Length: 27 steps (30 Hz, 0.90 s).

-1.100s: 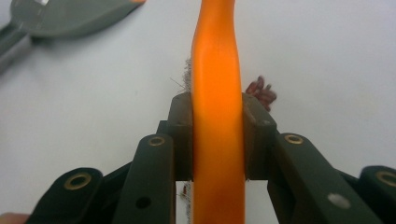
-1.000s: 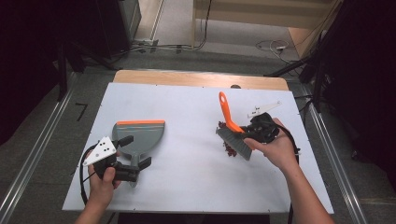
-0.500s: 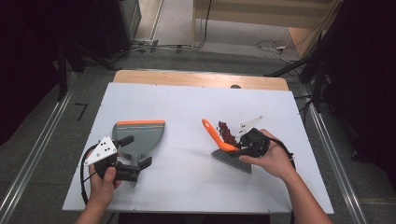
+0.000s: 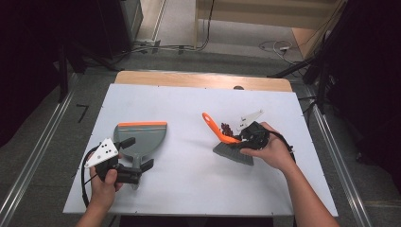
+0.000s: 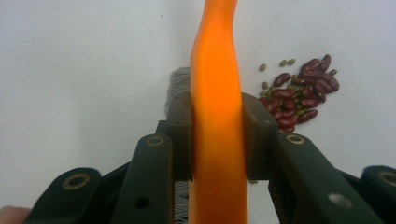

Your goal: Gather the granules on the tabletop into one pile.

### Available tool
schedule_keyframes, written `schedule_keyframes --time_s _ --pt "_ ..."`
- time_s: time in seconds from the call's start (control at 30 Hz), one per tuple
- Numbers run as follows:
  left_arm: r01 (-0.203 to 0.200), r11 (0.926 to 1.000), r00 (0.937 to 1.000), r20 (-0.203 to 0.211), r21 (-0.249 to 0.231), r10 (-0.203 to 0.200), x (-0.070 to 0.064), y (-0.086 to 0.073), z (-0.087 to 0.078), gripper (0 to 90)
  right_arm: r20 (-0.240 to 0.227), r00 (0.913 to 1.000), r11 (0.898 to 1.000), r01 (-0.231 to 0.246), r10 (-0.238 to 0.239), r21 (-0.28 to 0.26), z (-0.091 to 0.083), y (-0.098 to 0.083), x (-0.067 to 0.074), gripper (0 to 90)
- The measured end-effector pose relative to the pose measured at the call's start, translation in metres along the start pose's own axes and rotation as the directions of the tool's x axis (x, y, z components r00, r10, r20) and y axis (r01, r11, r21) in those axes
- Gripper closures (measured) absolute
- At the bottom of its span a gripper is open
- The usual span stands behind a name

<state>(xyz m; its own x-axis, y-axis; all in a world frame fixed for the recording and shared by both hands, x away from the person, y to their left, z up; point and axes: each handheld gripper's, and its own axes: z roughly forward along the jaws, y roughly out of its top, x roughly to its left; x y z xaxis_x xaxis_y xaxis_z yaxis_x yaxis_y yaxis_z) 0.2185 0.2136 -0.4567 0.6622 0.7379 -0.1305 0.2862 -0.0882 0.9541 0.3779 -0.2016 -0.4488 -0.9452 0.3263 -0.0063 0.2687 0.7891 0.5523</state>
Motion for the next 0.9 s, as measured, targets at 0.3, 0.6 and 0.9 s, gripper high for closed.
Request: schedule_keyframes --time_s 0.3,0.6,0.9 --pt "0.001 1.0 1.0 0.0 0.001 -0.001 0.0 -0.001 0.0 0.0 0.02 0.9997 1.0 -0.015 0.015 -0.011 0.004 0.006 -0.014 67.7" --pt "0.001 1.0 1.0 -0.001 0.002 -0.001 0.001 -0.001 0.0 0.0 0.043 0.9987 0.999 -0.024 0.025 -0.026 0.007 0.01 -0.022 67.7" --pt "0.0 1.0 1.0 0.001 0.003 0.0 0.002 -0.001 0.0 0.0 0.068 0.9974 0.999 -0.022 0.023 -0.025 0.009 0.014 -0.03 67.6"
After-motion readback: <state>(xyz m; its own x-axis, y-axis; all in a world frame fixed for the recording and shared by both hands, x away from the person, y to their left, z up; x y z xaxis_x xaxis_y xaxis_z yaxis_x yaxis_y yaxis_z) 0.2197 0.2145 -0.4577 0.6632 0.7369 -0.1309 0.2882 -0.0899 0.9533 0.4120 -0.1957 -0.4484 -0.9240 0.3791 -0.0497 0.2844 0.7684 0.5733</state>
